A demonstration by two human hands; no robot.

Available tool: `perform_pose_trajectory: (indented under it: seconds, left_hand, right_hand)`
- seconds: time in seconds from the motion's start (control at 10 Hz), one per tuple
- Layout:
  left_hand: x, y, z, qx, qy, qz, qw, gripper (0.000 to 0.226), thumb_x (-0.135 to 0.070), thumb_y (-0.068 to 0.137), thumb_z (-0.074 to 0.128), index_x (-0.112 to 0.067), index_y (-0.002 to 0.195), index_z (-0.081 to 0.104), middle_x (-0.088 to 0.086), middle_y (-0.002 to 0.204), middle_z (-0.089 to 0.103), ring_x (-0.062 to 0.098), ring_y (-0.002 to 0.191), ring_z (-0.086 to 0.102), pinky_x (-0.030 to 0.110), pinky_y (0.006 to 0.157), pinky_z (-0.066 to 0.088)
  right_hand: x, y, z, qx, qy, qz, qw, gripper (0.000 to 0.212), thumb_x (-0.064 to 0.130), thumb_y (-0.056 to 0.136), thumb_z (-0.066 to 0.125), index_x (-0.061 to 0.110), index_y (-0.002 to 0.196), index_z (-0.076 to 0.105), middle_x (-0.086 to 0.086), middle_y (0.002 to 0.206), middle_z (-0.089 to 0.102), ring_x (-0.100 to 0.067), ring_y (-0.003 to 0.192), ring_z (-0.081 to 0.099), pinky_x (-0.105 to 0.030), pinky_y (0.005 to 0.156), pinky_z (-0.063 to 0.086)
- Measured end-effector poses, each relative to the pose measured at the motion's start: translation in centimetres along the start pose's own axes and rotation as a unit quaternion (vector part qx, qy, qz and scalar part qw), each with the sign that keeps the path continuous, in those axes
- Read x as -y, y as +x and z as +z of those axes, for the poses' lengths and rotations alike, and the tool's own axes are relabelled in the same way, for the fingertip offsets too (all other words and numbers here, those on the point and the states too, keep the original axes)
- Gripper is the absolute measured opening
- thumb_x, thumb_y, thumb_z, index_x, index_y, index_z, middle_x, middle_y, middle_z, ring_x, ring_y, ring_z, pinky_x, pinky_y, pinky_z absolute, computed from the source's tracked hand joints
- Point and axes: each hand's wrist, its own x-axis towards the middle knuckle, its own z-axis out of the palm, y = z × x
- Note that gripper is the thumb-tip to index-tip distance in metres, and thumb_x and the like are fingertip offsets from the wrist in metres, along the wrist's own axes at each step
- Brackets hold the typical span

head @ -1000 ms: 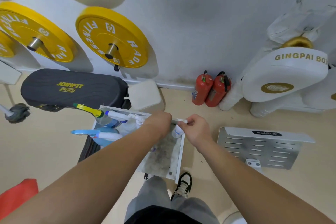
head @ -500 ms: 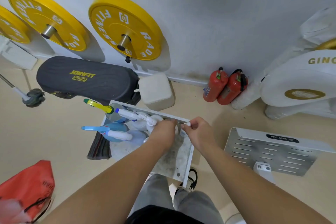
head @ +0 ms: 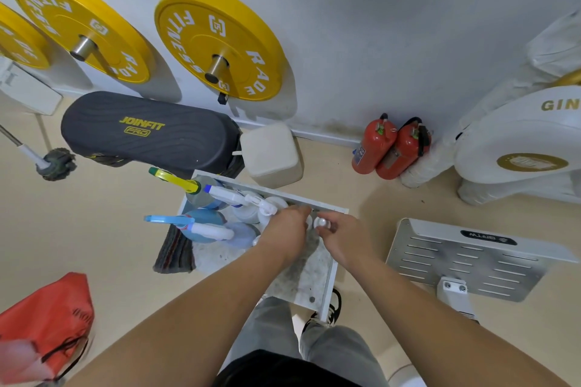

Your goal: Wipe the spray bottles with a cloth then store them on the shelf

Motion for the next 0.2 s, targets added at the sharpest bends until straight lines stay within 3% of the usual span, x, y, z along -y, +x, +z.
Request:
perform_pose_trajectory:
  seconds: [0.1,0.2]
  left_hand:
    - [0.4,-0.2,-0.3,-0.009,-0.008,0.014,1.000,0.043,-0.003,0.096,0.061,-0.010,0.139,0.056,0.010,0.136,0.063,0.026,0.115,0.064,0.033,0.099,0.051]
    - [0.2,-1.5,-0.9,-0.028,-0.061,0.029,0.997,0.039,-0.004,0.097,0.058,-0.008,0.136,0.058,0.010,0.135,0.063,0.026,0.117,0.063,0.031,0.097,0.048]
  right_hand:
    - [0.2,-0.1,0.3,-0.002,0.001,0.003,1.000,0.016,0.019,0.100,0.061,0.024,0.099,0.075,0.000,0.085,0.067,-0.018,0.082,0.058,-0.006,0.061,0.038]
    - [0.1,0.0,0.5,-0.016,0.014,0.023,0.999,0.021,0.016,0.094,0.068,0.037,0.096,0.068,0.013,0.087,0.069,-0.013,0.085,0.064,-0.012,0.067,0.042]
